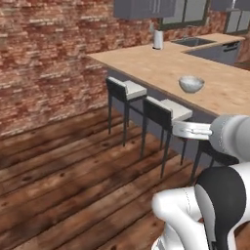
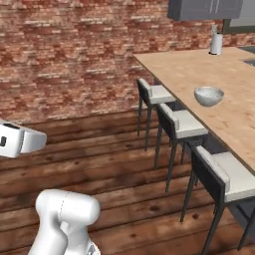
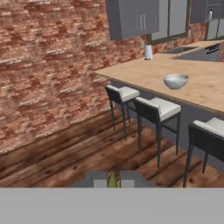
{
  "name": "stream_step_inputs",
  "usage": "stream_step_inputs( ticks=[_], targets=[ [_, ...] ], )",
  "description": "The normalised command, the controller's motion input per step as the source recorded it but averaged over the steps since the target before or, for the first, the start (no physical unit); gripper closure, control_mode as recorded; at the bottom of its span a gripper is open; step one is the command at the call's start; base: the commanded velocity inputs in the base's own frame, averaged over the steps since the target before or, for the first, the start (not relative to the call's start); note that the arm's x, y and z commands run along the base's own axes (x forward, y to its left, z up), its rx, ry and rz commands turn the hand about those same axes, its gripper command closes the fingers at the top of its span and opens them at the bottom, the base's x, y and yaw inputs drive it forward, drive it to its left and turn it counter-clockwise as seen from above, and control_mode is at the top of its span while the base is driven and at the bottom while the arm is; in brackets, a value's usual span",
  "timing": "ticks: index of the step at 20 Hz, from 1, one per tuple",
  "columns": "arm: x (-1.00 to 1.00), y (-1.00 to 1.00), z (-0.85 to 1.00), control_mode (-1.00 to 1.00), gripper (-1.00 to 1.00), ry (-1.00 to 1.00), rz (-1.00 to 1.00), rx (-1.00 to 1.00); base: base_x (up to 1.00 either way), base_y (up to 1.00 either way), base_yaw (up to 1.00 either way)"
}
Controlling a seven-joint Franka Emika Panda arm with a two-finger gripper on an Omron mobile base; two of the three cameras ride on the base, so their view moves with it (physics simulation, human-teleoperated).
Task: There is a bowl on the dining counter. Grab a lemon wedge from the fridge and place it in the bowl. Then get the liquor bottle and glass cup from the cabinet and place them next to the bowl.
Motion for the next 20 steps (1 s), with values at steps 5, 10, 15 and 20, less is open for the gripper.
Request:
stream_step_inputs(
  ticks=[5, 10, 15, 20],
  targets=[
    [0.00, 0.00, 0.00, 1.00, 1.00, 0.00, 0.00, 0.00, 0.92, 0.58, -0.55],
    [0.00, 0.00, 0.00, 1.00, 1.00, 0.00, 0.00, 0.00, 0.86, 0.66, -0.54],
    [0.00, 0.00, 0.00, 1.00, 1.00, 0.00, 0.00, 0.00, 0.65, 0.76, -0.54],
    [0.00, 0.00, 0.00, 1.00, 1.00, 0.00, 0.00, 0.00, 0.52, 0.58, -0.56]
  ],
)
